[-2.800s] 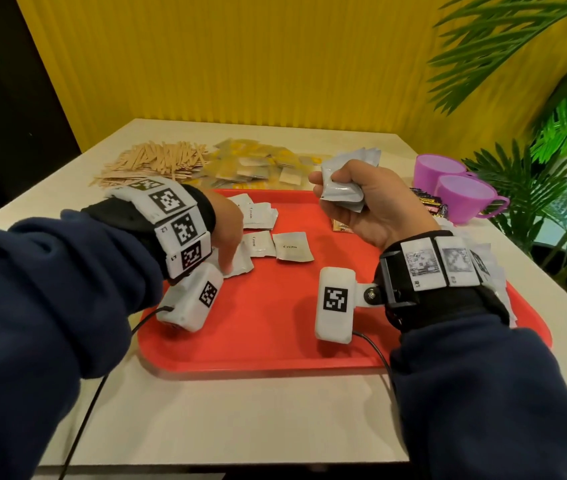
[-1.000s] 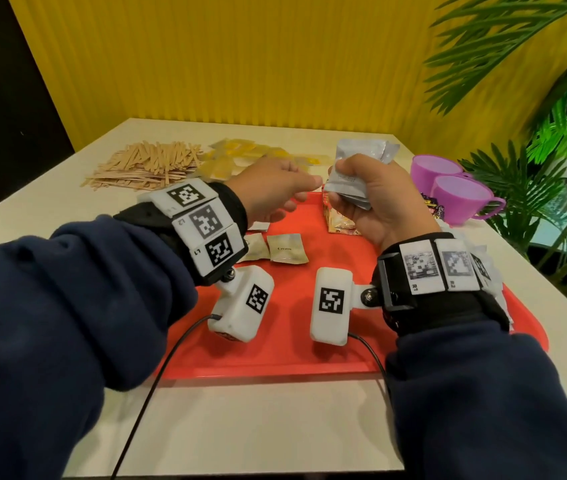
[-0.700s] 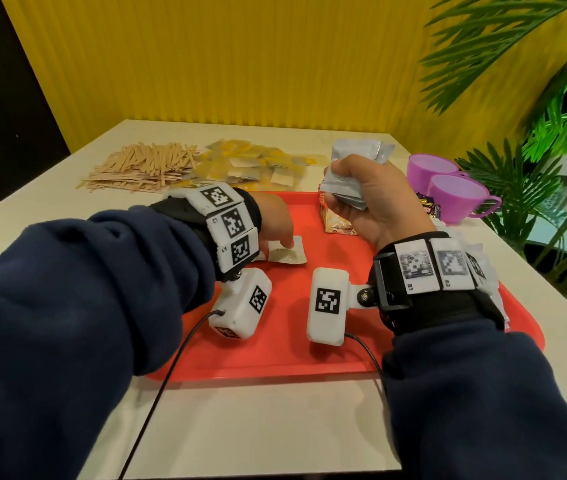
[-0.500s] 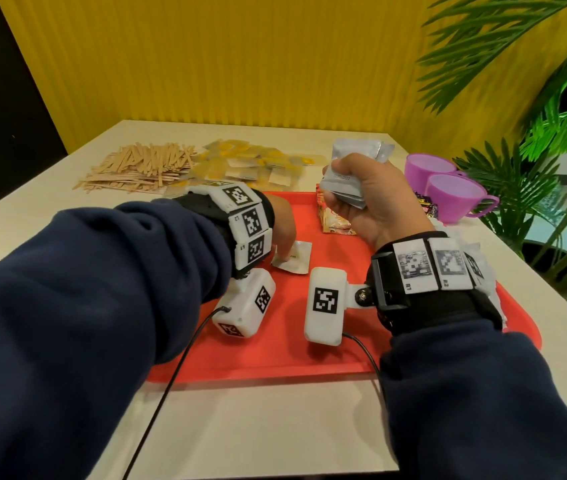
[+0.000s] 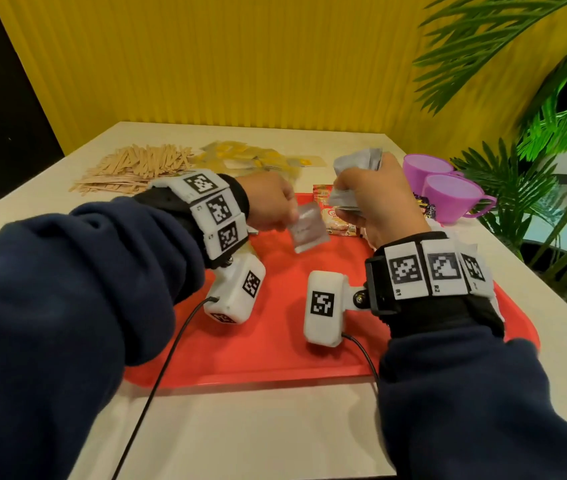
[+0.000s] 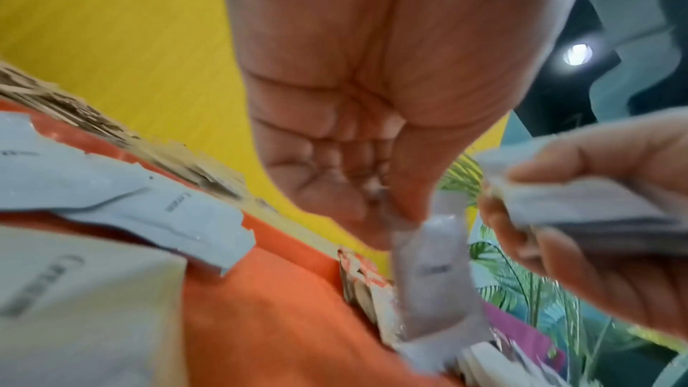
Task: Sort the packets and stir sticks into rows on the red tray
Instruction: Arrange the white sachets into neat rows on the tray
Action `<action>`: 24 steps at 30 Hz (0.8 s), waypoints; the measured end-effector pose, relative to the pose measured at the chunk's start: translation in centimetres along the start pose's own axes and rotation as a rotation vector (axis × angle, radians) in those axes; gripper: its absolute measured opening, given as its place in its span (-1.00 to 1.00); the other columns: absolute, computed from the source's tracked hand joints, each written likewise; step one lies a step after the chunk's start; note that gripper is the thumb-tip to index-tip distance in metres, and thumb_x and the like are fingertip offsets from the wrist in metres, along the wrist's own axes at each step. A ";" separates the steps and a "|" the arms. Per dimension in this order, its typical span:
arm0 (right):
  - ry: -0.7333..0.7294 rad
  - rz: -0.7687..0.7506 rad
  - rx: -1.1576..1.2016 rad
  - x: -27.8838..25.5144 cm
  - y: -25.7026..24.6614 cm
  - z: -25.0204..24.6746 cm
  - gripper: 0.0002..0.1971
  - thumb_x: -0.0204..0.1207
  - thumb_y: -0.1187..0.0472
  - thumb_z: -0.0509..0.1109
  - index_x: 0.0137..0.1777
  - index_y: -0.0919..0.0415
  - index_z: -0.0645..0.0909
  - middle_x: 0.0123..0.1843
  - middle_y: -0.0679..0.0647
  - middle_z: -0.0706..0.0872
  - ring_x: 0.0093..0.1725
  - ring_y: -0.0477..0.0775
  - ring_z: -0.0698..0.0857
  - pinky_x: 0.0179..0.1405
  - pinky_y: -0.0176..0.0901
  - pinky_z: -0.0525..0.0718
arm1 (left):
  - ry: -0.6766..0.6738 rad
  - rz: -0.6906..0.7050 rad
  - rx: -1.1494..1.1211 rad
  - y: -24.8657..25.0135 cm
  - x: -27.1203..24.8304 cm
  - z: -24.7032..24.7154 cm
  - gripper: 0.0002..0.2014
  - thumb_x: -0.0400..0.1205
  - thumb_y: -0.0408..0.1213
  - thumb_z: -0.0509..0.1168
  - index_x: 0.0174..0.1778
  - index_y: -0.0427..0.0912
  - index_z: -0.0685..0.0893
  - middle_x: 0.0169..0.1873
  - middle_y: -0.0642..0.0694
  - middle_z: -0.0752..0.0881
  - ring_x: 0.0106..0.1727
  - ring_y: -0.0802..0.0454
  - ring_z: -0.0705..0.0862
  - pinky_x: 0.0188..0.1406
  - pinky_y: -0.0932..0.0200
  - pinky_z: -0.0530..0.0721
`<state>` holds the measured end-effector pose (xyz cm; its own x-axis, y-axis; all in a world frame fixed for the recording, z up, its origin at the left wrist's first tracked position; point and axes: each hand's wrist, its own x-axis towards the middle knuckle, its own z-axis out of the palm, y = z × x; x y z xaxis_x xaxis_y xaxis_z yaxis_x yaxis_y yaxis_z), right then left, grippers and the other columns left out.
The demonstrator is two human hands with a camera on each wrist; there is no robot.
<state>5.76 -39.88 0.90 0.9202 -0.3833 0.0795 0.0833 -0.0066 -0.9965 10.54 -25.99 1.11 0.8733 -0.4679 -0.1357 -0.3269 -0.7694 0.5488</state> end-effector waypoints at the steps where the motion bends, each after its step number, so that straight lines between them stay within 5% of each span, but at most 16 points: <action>1: 0.015 -0.014 -0.036 0.1 0.0 -0.1 -0.69 0.41 0.47 0.25 0.07 0.14 0.36 -0.07 0.20 0.52 -0.22 0.13 0.55 -0.49 -0.25 0.54 | 0.030 0.055 -0.114 0.1 -0.2 -0.3 -0.80 0.61 -0.44 0.27 -0.32 -0.14 0.55 -0.57 -0.01 0.63 -0.44 0.02 0.52 -0.51 0.31 0.46; 6: -0.005 -0.083 -0.120 0.0 -0.2 -0.4 -0.65 0.45 0.51 0.20 0.09 0.06 0.40 -0.22 0.05 0.50 -0.32 0.03 0.52 -0.50 -0.29 0.49 | 0.107 0.206 -0.465 0.2 -1.1 -1.1 -0.75 0.63 -0.55 0.21 -0.27 -0.12 0.47 -0.69 0.11 0.56 -0.63 0.31 0.55 -0.63 0.42 0.45; 9: -0.141 -0.032 -0.026 -0.4 -0.5 0.2 -0.74 0.51 0.49 0.20 -0.02 0.09 0.47 -0.31 0.07 0.55 -0.53 -0.12 0.54 -0.64 -0.43 0.42 | 0.138 0.223 -0.633 0.5 -1.2 -1.0 -0.77 0.62 -0.55 0.23 -0.26 -0.15 0.49 -0.68 0.09 0.60 -0.62 0.28 0.59 -0.58 0.43 0.55; 14: -0.259 0.048 -0.001 -0.5 -0.7 0.6 -0.74 0.62 0.39 0.12 -0.28 0.13 0.42 -0.44 0.13 0.47 -0.49 -0.01 0.43 -0.48 -0.29 0.37 | 0.153 0.273 -0.746 1.5 -1.4 -0.8 -0.82 0.59 -0.49 0.31 -0.29 -0.20 0.52 -0.64 0.07 0.65 -0.62 0.27 0.59 -0.53 0.42 0.59; 19: -0.299 0.172 0.153 -0.7 -0.5 0.5 -0.80 0.62 0.15 0.19 -0.22 0.09 0.55 -0.40 0.05 0.62 -0.40 0.01 0.58 -0.49 -0.27 0.63 | 0.194 0.304 -0.729 2.0 -1.7 -1.3 -0.82 0.57 -0.47 0.34 -0.32 -0.22 0.53 -0.65 0.04 0.65 -0.60 0.25 0.59 -0.54 0.43 0.57; 24: -0.360 0.189 0.197 -0.6 -0.6 0.4 -0.57 0.57 -0.24 0.14 -0.15 0.09 0.62 -0.34 0.03 0.68 -0.36 0.00 0.66 -0.39 -0.18 0.64 | 0.219 0.292 -0.683 2.3 -1.9 -1.4 -0.80 0.56 -0.47 0.36 -0.32 -0.22 0.51 -0.66 0.05 0.63 -0.64 0.28 0.58 -0.57 0.44 0.56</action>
<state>5.36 -39.25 1.45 0.9978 -0.0145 -0.0650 -0.0601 0.2224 -0.9731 8.64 -26.29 3.78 0.8607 -0.4593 0.2196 -0.3214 -0.1557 0.9341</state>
